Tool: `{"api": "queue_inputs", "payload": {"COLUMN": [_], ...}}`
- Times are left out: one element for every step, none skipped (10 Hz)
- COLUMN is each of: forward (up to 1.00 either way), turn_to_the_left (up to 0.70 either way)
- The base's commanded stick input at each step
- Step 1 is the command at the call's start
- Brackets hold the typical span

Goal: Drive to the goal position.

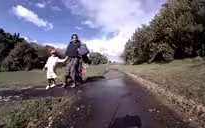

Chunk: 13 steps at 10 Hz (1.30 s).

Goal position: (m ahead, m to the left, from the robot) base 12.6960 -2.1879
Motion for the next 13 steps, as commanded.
{"api": "queue_inputs", "payload": {"forward": [0.70,0.70,0.70,0.70,0.70,0.70,0.70,0.70,0.70,0.70,0.70,0.70,0.70], "turn_to_the_left": [0.01,0.01,0.01,0.01,0.01,0.01,0.01,0.01,0.01,0.01,0.01,0.01,0.01]}}
